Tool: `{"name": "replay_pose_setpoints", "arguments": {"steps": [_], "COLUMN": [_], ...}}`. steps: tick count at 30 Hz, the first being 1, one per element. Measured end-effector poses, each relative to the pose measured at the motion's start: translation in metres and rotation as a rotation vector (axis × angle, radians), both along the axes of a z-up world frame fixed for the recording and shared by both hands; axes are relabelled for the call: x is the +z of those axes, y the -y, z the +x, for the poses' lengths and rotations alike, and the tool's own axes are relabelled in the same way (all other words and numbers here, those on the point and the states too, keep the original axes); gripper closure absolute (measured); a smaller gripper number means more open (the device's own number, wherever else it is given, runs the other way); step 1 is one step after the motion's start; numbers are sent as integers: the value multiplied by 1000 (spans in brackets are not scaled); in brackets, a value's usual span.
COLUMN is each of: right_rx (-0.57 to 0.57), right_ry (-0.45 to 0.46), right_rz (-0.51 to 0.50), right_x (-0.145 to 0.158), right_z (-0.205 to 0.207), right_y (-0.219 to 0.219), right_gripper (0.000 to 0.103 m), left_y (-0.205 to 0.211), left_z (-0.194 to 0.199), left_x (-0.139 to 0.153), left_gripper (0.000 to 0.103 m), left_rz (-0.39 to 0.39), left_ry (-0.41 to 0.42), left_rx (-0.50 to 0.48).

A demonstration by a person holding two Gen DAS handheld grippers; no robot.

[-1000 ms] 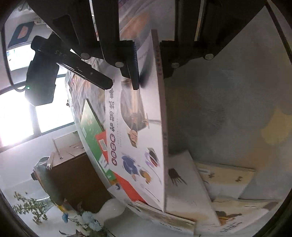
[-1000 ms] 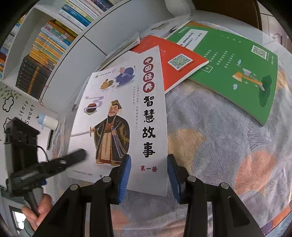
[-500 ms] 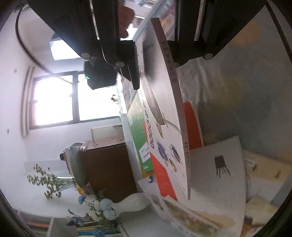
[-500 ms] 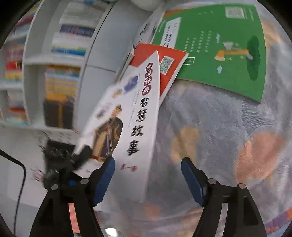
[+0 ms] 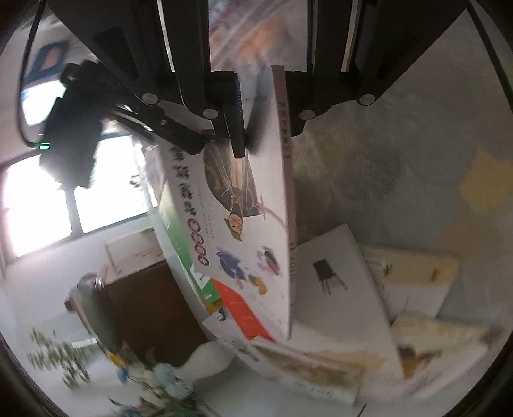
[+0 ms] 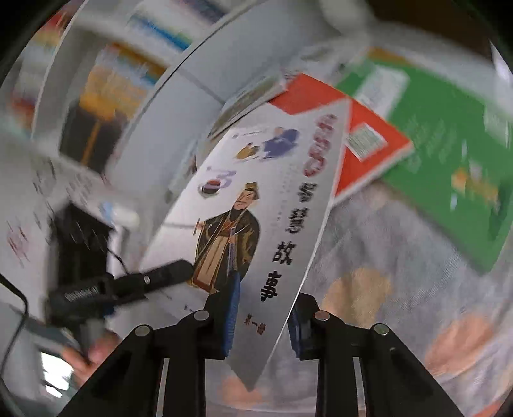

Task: Organize books

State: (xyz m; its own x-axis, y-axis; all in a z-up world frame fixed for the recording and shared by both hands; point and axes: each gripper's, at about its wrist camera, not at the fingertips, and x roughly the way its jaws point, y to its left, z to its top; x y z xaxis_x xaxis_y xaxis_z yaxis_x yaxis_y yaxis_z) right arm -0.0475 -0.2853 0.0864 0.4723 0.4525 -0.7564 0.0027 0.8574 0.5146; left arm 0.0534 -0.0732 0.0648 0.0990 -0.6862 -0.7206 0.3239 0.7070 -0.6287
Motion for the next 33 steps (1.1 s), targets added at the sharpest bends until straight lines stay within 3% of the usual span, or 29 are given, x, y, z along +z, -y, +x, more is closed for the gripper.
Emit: {"name": "replay_pose_setpoints", "arguments": {"steps": [2,5,12,15,19,22,26,33], "right_rx": [74,141,266,342,472,564,687,759], "right_ry": [57,127,230,273,333,347,271,217], "right_rz": [-146,-202,-241,-207,-149,-119,-18,-50], "right_x": [18,40,88,103,118,117,91,52], "right_z": [-4,-10,6,26,55,76,114,144], "right_y": [-21,-36,-94,-133,-199,-244,-302,-357], "right_gripper": [77,77,77,77,77,77,76,76], "left_y": [-9,-32,-110,-164,-233,-276,-318,-350], "left_z": [-5,-8,-17,-17,-25,-29,-23,-7], "left_x": [12,27,71,89,101,94,69,28], "left_gripper": [89,88,88,88,87,86,86,86], "left_rz": [13,-17,-46,-59,4,50,72,64], "left_ry": [57,87,190,230,296,306,272,200], "left_rx": [9,23,134,255,425,533,648,723]}}
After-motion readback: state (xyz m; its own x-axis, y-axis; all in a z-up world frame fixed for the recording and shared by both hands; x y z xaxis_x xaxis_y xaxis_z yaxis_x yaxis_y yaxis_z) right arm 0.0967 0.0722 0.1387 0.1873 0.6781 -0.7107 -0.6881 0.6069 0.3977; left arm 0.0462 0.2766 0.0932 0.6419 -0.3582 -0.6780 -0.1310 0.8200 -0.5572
